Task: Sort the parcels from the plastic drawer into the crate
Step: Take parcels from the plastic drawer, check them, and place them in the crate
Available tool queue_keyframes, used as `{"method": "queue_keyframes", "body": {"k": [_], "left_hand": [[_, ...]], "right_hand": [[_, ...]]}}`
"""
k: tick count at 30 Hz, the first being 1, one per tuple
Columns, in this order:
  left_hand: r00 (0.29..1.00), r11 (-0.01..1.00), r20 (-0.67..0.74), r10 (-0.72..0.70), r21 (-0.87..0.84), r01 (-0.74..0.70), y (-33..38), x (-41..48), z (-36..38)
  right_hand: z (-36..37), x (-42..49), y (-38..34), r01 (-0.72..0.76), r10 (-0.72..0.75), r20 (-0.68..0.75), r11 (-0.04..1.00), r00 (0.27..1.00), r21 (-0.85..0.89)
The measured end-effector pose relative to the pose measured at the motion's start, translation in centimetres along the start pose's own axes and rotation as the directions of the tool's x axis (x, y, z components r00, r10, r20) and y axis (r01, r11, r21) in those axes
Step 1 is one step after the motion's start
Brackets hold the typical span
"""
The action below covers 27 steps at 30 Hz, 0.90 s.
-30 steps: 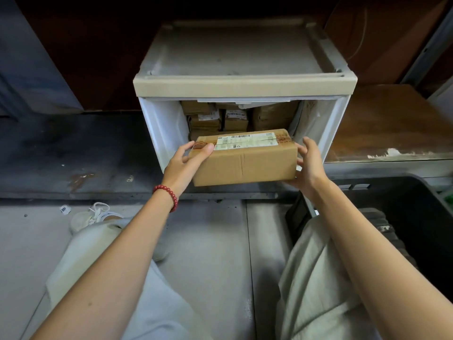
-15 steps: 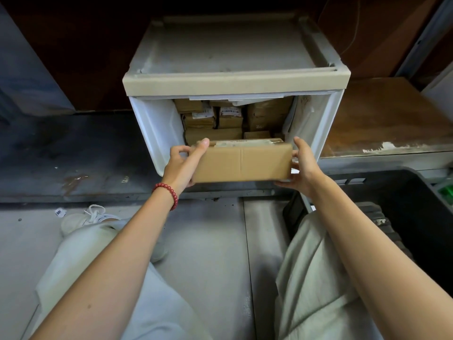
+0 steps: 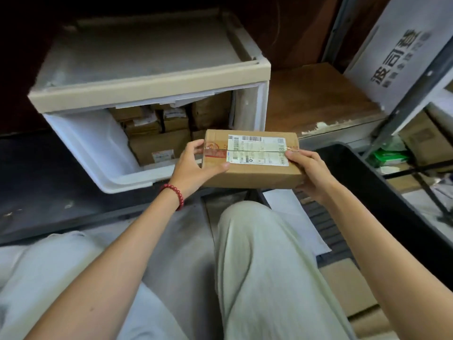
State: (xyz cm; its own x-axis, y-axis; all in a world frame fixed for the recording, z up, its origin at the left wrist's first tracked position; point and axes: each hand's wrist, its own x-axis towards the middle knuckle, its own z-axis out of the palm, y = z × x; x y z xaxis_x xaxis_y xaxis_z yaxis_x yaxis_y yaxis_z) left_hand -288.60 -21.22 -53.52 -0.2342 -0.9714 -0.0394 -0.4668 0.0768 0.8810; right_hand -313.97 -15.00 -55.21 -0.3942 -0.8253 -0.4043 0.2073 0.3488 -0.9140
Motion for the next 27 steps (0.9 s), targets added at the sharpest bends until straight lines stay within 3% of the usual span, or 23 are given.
{"method": "queue_keyframes", "body": {"k": [7, 13, 17, 19, 23, 27], "left_hand": [[0.957, 0.972, 0.225, 0.183, 0.106, -0.21, 4.3, 0.1, 9.7], [0.911, 0.972, 0.376, 0.169, 0.09, -0.217, 8.0, 1.0, 16.7], [0.928, 0.981, 0.354, 0.116, 0.107, -0.164, 7.4, 1.0, 20.3], [0.909, 0.923, 0.385, 0.162, 0.266, -0.278, 6.7, 0.9, 21.2], [0.825, 0.661, 0.457, 0.333, 0.511, -0.55, 5.9, 1.5, 21.1], [0.834, 0.647, 0.469, 0.29, 0.546, -0.532, 4.8, 2.2, 20.5]], "right_hand": [[-10.4, -0.9, 1.1, 0.061, -0.036, -0.214, 0.992, 0.976, 0.112], [-17.3, -2.2, 3.0, -0.005, 0.057, -0.347, 0.989, 0.936, 0.151], [-19.8, -2.8, 5.2, -0.036, 0.099, -0.384, 0.985, 0.918, 0.169], [-20.4, -2.5, 6.4, -0.053, 0.11, -0.397, 0.987, 0.911, 0.152], [-20.6, -2.1, 8.5, -0.084, 0.086, -0.433, 0.996, 0.897, 0.024], [-20.4, -1.1, 10.5, -0.096, 0.052, -0.375, 0.99, 0.926, -0.101]]}}
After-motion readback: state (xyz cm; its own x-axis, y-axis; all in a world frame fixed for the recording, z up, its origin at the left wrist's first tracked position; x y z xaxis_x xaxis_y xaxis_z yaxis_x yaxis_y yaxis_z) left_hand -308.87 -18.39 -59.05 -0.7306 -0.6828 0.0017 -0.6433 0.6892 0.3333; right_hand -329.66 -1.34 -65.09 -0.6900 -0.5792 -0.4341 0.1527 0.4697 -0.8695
